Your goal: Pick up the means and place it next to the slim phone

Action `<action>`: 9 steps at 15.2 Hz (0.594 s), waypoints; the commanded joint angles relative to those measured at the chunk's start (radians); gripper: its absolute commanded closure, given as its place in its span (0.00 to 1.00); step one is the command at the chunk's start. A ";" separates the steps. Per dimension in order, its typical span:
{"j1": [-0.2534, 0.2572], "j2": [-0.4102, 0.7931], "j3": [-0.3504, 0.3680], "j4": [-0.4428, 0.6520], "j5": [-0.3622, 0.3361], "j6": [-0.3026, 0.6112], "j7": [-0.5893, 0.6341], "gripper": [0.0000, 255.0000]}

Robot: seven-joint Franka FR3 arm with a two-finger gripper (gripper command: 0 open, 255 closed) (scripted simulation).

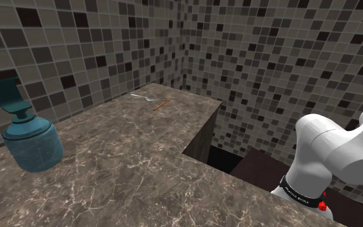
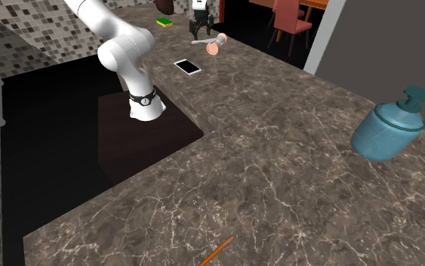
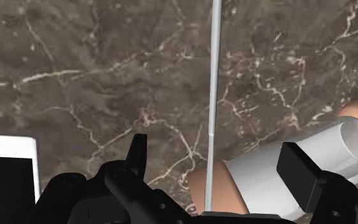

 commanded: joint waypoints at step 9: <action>0.008 0.022 -0.015 -0.064 0.052 0.070 -0.102 0.00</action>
